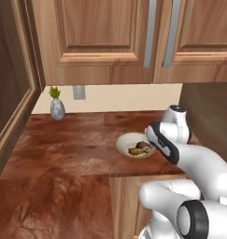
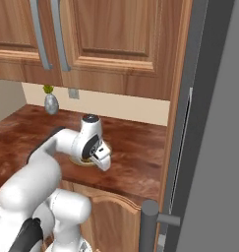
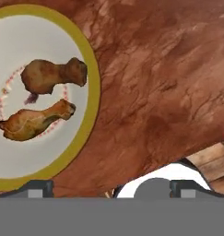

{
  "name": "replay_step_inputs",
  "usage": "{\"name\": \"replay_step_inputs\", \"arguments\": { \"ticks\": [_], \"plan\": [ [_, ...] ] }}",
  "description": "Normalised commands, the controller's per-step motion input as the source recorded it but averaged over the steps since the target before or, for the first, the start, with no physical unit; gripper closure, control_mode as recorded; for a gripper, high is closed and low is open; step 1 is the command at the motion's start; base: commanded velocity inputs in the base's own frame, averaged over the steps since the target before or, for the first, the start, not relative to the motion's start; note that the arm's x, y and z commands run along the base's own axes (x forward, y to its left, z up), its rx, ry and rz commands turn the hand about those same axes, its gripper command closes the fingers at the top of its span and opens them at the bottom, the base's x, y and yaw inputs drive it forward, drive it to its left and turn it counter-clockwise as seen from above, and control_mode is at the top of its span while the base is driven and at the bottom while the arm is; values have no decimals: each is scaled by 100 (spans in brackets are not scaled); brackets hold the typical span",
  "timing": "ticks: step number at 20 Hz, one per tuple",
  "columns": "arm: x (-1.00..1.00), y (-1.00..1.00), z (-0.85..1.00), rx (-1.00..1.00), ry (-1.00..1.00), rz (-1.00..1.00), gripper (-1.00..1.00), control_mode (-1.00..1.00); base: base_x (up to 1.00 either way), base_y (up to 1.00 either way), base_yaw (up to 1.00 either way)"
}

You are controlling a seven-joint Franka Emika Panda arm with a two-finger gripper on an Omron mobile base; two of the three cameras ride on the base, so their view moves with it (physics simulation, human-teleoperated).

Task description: Place the bowl with the squash and tomato on the second highest shelf of the fridge. Place the bowl with the chicken drumsticks on the top shelf of the fridge.

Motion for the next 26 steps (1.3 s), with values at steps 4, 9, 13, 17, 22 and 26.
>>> {"name": "replay_step_inputs", "arguments": {
  "ticks": [4,9,13,17,22,26],
  "plan": [
    [71,0,-37,0,1,-4,-100,-100,0,0,0],
    [64,0,-28,0,1,-2,-100,-100,0,0,0],
    [48,-14,-60,0,2,0,-100,-100,0,0,0],
    [67,-4,-21,1,0,-3,-100,-100,0,0,0],
    [6,-3,-40,0,0,-1,100,-100,0,0,0],
    [15,0,-9,0,0,-2,100,-100,0,0,0]
  ]
}}
